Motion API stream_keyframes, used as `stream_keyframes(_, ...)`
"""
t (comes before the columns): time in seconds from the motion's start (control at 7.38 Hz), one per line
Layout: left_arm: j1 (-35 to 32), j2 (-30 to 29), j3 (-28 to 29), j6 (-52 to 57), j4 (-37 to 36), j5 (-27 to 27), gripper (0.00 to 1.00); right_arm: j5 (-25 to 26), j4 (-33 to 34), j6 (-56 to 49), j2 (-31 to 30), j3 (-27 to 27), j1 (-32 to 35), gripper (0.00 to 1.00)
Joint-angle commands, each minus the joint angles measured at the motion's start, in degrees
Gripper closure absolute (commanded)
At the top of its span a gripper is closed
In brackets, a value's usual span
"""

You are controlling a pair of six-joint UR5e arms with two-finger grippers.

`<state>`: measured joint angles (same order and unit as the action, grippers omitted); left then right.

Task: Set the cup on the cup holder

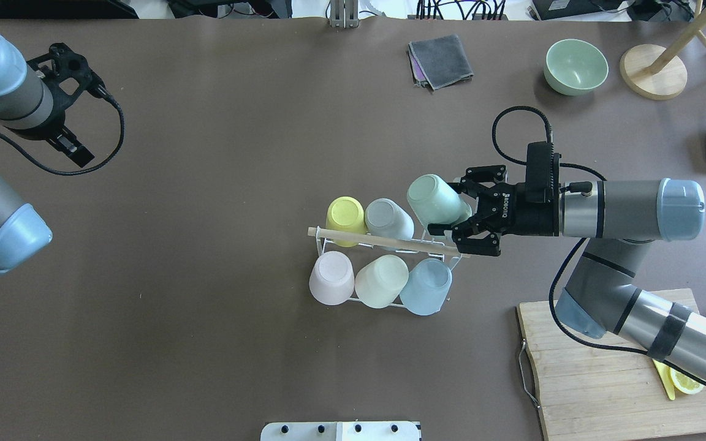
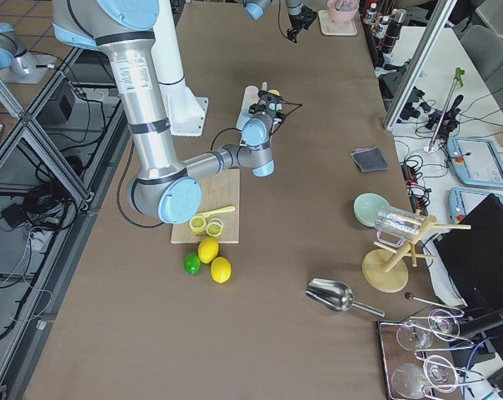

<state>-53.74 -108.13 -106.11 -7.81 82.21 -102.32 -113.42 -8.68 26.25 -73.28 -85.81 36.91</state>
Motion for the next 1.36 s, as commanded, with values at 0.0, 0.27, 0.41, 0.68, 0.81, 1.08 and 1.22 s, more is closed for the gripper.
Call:
stream_keyframes(0.0, -5.1, 0.5, 1.2, -4.1, -2.6, -10.8, 0.01, 0.0, -0.8, 0.6, -0.5, 0.0, 0.0, 0.00)
stream_keyframes(0.27, -9.8, 0.6, 3.7, -4.1, -2.6, -11.9, 0.01, -0.3, -3.0, 1.8, -1.2, -0.1, 0.3, 0.00)
stream_keyframes(0.41, -12.8, 2.0, 3.8, -4.2, -2.8, -13.0, 0.01, -1.4, -3.1, 1.8, -2.0, -0.1, 0.8, 0.00)
stream_keyframes(0.68, -19.9, 3.4, 6.4, -4.3, -3.9, -19.5, 0.01, -8.4, -1.4, 2.8, -3.1, 0.4, 5.3, 0.00)
stream_keyframes(0.81, -22.3, 3.5, 6.2, -4.3, -6.4, -20.5, 0.01, -13.4, 1.7, 3.3, -3.1, 0.9, 8.5, 0.00)
stream_keyframes(1.08, -28.3, 3.5, 8.6, -4.1, -9.5, -25.5, 0.01, -26.7, 9.5, 3.1, -3.0, 4.0, 16.4, 0.00)
stream_keyframes(1.22, -30.7, 6.0, 10.3, -3.5, -8.6, -29.0, 0.01, -31.2, 12.1, 3.1, -3.2, 6.8, 20.1, 0.00)
